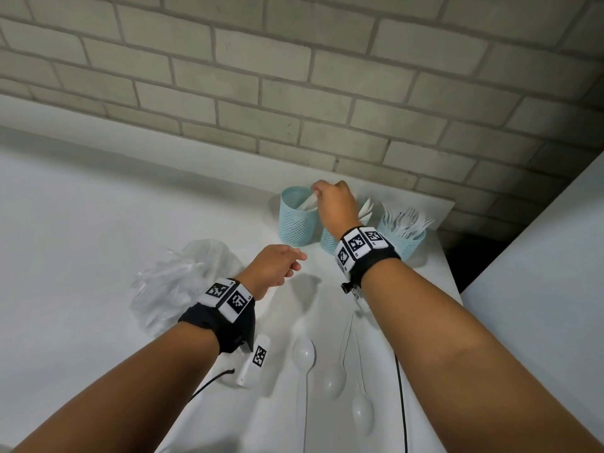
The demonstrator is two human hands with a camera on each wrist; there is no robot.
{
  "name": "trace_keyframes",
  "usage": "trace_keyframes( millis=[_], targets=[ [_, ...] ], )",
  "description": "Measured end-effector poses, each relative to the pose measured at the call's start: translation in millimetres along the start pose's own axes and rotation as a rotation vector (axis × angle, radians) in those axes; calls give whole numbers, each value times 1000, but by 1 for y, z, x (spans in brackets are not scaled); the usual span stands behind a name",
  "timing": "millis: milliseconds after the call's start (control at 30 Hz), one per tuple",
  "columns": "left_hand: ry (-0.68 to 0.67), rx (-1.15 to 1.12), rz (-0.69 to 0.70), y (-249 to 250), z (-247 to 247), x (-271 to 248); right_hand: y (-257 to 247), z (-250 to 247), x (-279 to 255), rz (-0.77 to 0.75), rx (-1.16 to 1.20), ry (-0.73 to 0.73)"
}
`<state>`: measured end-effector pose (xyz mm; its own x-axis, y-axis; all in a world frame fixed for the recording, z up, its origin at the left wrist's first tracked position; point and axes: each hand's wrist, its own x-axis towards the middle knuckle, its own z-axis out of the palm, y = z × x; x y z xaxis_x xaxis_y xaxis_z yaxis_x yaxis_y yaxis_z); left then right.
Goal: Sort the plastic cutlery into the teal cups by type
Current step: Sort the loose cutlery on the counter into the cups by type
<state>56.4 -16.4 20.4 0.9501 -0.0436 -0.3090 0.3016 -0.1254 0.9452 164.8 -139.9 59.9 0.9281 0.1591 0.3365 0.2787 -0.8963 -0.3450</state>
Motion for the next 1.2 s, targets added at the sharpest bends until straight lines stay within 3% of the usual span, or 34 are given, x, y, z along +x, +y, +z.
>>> trace_keyframes(
  millis=[67, 133, 200, 267, 333, 400, 467, 567, 833, 1033, 1200],
  targets=[
    [-13, 97, -6, -2, 1, -6, -2, 1, -6, -69, -128, -82],
    [-35, 277, 13, -4, 1, -11, -6, -3, -10, -113, -140, -29],
    [-54, 629, 24, -7, 3, -16, -9, -12, -15, -128, -22, 92],
    [-89, 927, 9, -12, 6, -23, -9, -25, -19, -119, 220, 61],
    [-178, 1132, -5, -18, 12, -35, -7, -42, -28, -113, 330, -204],
    [-271, 1262, -12, -24, 20, -50, -3, -55, -40, -119, 203, -590],
    [-321, 1338, -18, -30, 30, -66, 4, -58, -56, -68, 35, -879],
    [-330, 1388, -29, -39, 44, -85, 20, -50, -82, 15, -91, -1027],
    [-303, 1324, -16, -50, 54, -100, 56, -30, -143, 172, -261, -1076],
    [-245, 1190, -16, -56, 62, -107, 67, -26, -173, 134, -209, -939],
    [-206, 1250, 71, -64, 72, -121, 74, -27, -188, 66, -185, -795]
  ],
)
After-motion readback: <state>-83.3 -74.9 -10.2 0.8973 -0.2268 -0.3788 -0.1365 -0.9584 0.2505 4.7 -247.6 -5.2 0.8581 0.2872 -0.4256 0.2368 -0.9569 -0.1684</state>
